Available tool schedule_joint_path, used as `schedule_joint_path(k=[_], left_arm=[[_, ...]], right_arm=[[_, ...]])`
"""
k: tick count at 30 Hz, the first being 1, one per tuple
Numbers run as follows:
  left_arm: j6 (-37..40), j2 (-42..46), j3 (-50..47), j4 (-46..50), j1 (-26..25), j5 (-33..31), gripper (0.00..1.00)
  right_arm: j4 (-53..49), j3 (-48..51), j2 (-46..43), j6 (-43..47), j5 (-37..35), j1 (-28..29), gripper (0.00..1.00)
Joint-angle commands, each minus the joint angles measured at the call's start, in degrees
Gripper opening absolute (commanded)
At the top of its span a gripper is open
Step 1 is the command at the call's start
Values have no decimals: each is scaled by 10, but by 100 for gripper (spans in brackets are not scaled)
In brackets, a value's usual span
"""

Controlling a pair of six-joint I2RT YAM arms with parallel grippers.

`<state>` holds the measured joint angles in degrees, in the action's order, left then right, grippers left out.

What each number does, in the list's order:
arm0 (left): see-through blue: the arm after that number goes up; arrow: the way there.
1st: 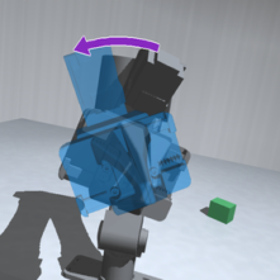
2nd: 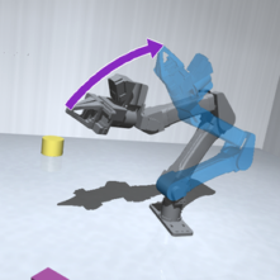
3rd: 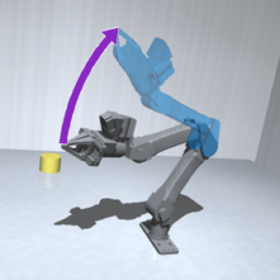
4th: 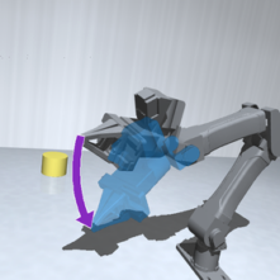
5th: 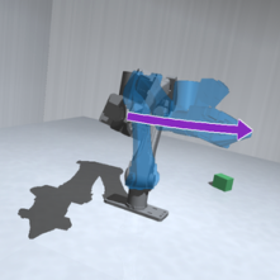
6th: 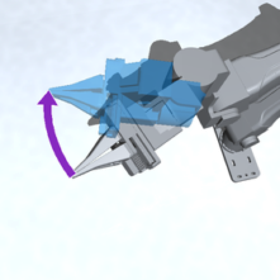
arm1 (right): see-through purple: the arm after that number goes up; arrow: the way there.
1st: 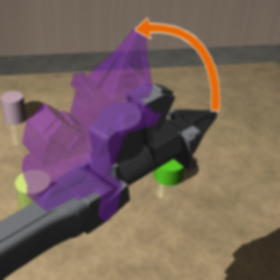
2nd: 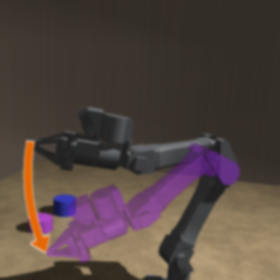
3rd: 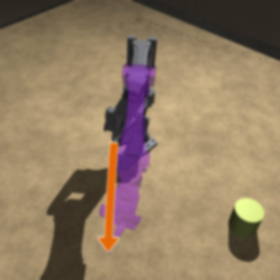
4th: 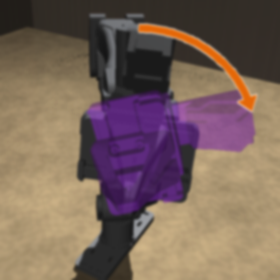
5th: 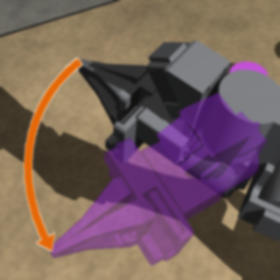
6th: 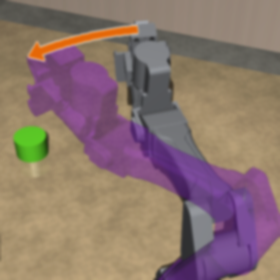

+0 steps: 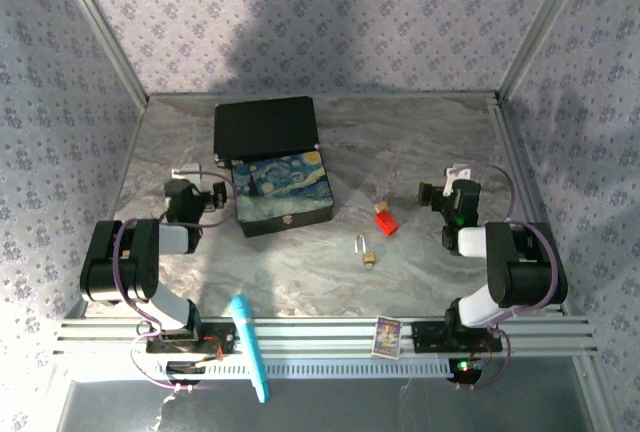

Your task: Unlock the padlock with the key

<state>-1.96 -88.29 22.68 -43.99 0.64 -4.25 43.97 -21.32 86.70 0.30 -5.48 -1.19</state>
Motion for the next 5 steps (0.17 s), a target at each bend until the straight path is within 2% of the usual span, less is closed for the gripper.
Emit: schedule_joint_path(k=[1,5], left_arm=[[5,4,11,-25,0,13,100],[5,4,11,-25,0,12,100]], right_arm=[[6,-16,5,8,12,-4,99],[10,-14,4,9,13,-3,99]])
